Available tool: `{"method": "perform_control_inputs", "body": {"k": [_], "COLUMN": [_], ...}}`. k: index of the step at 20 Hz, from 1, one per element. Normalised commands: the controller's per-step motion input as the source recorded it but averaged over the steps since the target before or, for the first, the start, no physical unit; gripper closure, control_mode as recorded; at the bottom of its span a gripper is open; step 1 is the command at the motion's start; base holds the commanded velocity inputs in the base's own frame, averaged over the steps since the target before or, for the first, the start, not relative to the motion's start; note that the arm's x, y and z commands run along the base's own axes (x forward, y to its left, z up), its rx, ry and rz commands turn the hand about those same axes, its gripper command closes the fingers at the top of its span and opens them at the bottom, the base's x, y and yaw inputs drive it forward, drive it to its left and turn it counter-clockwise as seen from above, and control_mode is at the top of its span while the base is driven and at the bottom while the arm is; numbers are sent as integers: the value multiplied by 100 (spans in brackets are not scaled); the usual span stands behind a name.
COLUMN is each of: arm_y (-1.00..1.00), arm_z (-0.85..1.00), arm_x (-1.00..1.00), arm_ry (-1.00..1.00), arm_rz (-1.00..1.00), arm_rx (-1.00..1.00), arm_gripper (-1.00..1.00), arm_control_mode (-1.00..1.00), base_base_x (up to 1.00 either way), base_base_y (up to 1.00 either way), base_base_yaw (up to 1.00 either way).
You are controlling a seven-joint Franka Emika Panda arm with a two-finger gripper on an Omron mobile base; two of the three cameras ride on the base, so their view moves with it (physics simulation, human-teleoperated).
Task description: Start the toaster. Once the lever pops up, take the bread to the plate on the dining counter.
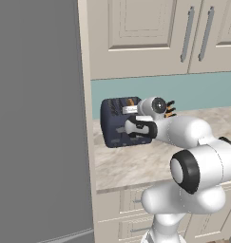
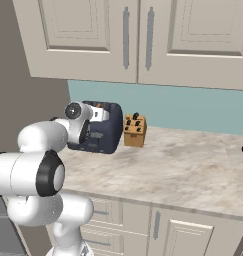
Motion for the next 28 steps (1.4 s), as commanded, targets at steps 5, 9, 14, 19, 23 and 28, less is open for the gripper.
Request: {"method": "perform_control_inputs", "body": {"k": [5, 9, 14, 19, 23, 28], "arm_y": [0, 0, 0, 0, 0, 0], "arm_z": [0, 0, -2, -2, 0, -2], "arm_x": [0, 0, 8, 23, 17, 13], "arm_ry": [0, 0, -2, -4, -1, 0], "arm_rz": [0, 0, 0, 0, 0, 0], "arm_rx": [0, 0, 0, 0, 0, 0], "arm_gripper": [-100, -100, -100, -100, -100, -100], "arm_control_mode": [-100, -100, -100, -100, -100, -100], "base_base_x": [0, 0, 0, 0, 0, 0], "base_base_y": [0, 0, 0, 0, 0, 0], "base_base_yaw": [0, 0, 0, 0, 0, 0]}}
